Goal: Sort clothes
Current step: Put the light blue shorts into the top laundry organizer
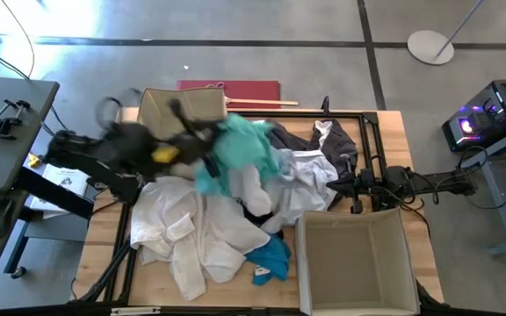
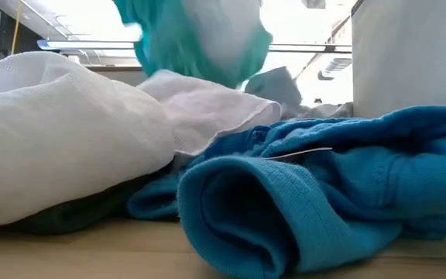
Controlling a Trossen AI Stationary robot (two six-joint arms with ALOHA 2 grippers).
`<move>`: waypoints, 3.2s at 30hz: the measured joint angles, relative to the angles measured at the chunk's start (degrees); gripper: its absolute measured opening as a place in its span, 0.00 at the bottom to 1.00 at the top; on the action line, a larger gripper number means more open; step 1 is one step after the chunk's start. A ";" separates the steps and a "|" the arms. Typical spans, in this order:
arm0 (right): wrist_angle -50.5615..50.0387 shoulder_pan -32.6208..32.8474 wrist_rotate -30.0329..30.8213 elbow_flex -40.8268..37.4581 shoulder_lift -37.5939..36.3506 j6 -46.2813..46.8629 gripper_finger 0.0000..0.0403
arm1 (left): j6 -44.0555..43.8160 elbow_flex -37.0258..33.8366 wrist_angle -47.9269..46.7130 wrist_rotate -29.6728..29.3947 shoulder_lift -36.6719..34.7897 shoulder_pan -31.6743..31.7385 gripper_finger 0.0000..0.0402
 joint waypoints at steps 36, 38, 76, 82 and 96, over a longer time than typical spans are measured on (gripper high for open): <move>0.00 0.00 0.00 0.00 0.00 -0.01 0.00 | -39.36 -0.05 -46.92 16.50 -8.14 41.82 0.00; 0.00 0.00 -0.01 -0.01 0.00 0.00 0.00 | -40.56 3.01 -47.57 19.00 -7.78 40.58 0.00; 0.00 0.01 -0.01 0.01 0.00 -0.02 0.00 | -45.95 15.06 -80.13 22.21 22.33 58.69 0.00; 0.00 0.00 -0.01 0.01 0.00 0.00 0.00 | -47.27 6.38 -82.91 24.59 24.76 58.06 0.00; 0.00 0.02 -0.01 0.00 0.00 -0.01 0.00 | -44.74 -31.51 -52.18 37.79 15.26 58.49 0.00</move>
